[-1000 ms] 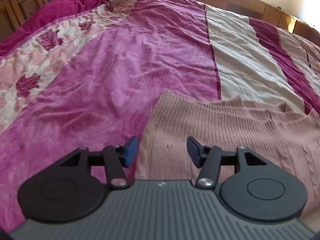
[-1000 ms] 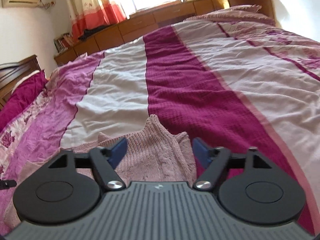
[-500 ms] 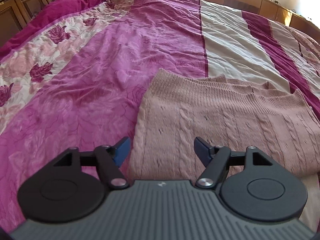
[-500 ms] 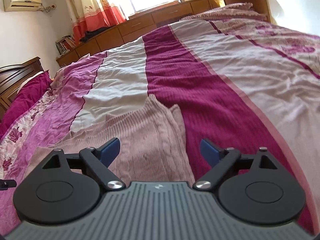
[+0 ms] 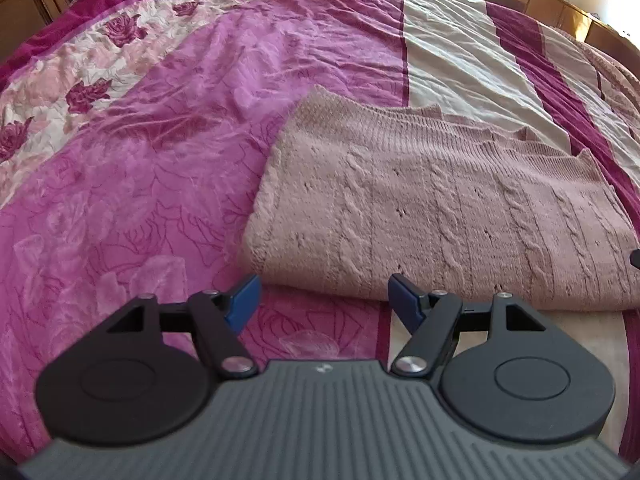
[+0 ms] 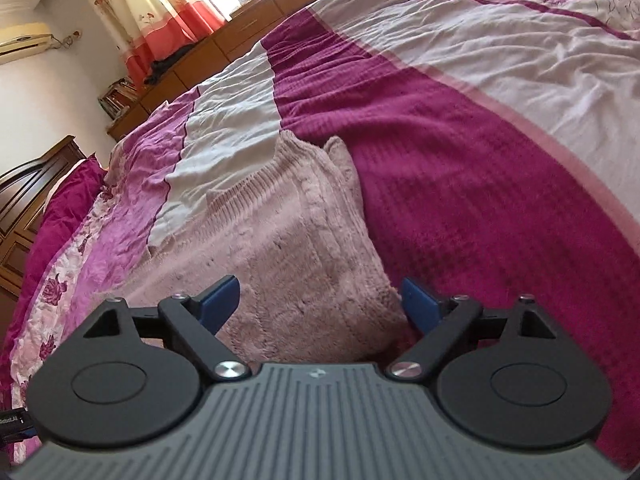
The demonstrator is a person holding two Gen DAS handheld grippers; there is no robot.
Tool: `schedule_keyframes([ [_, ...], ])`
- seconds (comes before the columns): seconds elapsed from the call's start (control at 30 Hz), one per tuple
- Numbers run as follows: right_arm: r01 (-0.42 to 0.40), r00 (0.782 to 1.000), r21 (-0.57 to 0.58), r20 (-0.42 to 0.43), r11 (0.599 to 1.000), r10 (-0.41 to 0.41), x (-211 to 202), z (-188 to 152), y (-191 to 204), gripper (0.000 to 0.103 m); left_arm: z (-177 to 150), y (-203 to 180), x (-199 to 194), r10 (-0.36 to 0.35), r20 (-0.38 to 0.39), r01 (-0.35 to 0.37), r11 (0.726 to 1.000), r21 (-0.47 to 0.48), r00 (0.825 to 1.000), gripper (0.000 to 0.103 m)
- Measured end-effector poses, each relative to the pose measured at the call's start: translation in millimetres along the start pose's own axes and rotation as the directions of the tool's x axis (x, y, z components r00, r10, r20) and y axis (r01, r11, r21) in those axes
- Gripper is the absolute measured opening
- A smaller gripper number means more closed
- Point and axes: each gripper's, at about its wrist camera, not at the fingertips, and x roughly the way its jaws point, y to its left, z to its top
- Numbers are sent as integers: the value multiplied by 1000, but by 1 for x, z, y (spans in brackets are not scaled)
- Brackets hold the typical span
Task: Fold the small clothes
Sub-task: 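Pull both grippers back from the folded cardigan, then grasp one end of the folded cardigan with the right gripper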
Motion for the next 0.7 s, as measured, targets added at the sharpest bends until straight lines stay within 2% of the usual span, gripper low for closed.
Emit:
schedule_keyframes([
  [0.2,-30,999,-16,-18,999,30,11,-5,-4,103,-4,-6,1,6,-14,-6,1000,15,1000,72],
  [0.43,-27,999,-93,-19,995,25,15,-11,4,103,-8,-13,7,6,-36,-5,1000,24,999,72],
  [0.6,-121,991,-5,-61,993,121,17,-2,1,103,-10,-17,10,3,-50,-1,999,36,999,72],
  [0.7,-139,989,36,-54,990,141,21,0,-1,103,-9,-19,11,6,-56,-3,999,47,998,72],
])
